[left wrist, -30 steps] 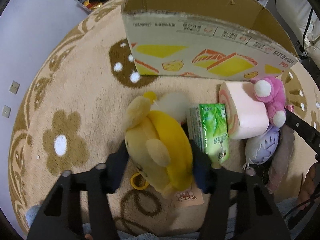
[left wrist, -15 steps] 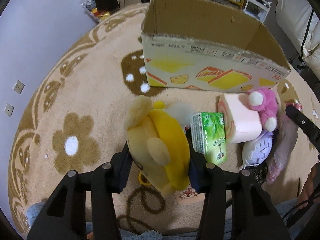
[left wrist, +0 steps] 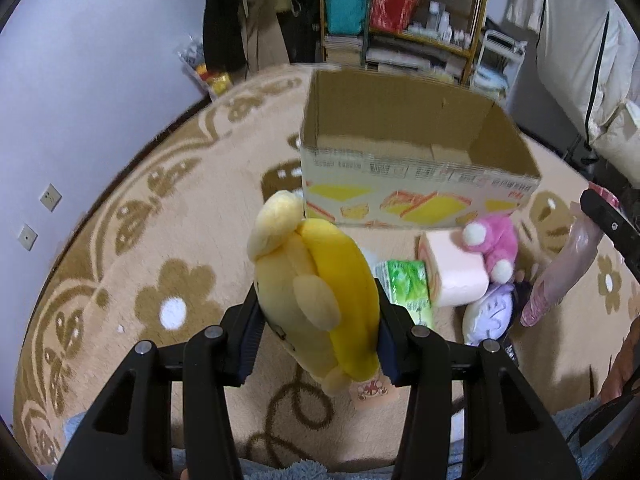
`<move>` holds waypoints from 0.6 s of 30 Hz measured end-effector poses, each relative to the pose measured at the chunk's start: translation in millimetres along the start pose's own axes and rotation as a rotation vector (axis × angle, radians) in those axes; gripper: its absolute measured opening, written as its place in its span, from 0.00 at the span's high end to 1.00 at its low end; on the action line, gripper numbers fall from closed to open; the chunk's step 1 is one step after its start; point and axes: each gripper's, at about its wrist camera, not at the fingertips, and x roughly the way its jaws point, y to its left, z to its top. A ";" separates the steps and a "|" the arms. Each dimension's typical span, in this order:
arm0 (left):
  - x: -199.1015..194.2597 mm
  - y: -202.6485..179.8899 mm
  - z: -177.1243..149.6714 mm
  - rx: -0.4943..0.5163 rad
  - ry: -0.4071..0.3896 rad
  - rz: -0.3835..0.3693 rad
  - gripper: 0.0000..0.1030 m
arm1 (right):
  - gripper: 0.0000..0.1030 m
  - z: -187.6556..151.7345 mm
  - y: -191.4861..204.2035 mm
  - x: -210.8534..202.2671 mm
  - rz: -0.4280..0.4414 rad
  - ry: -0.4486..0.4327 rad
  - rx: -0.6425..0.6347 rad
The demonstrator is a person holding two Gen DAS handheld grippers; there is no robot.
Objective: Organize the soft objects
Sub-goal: 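Lift the yellow plush and rolled bag and carry both over the box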
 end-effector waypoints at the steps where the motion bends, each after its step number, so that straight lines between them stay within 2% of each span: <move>1: -5.8 0.7 0.6 -0.001 -0.027 0.001 0.54 | 0.56 4.4 4.3 -4.5 -0.005 -0.024 -0.015; 10: -39.4 -2.3 8.8 0.005 -0.205 0.028 0.54 | 0.56 30.0 33.7 -26.4 -0.035 -0.153 -0.130; 18: -53.2 -12.1 26.3 0.036 -0.279 0.039 0.54 | 0.56 46.4 43.7 -28.3 -0.032 -0.209 -0.168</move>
